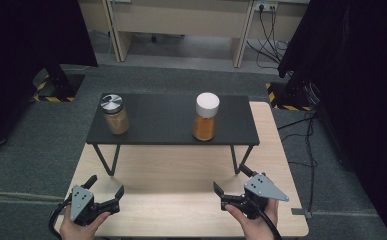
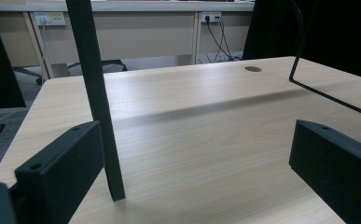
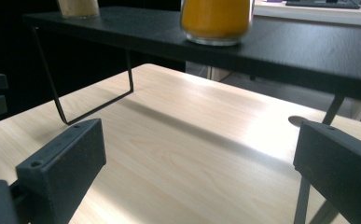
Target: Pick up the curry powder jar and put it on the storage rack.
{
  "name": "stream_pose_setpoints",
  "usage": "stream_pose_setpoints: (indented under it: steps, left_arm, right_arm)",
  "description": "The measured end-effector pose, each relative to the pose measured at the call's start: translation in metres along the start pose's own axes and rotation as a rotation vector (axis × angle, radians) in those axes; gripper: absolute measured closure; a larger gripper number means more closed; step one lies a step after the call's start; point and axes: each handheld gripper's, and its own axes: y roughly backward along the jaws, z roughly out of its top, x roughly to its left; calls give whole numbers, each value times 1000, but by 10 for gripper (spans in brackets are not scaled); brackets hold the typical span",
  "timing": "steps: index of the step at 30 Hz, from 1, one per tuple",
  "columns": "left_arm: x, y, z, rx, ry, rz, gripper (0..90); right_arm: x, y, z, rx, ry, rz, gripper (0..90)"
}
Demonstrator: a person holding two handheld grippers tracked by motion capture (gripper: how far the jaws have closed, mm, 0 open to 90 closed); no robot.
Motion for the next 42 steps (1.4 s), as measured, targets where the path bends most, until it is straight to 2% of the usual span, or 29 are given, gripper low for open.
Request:
stream_pose_setpoints:
  steps: [23,30,42]
  left_arm:
    - [1,-2,-2,10,-3,13,21]
    - [1,-3,-3,16,-5,15,21]
    - [1,-3,-3,13,-6,12,21]
  right_arm:
    - [11,5,-42,35,-56,-26,25]
    - [13,6,-55,52,-87,-27,25]
    - [15,2,-63,89,-110,-22,27]
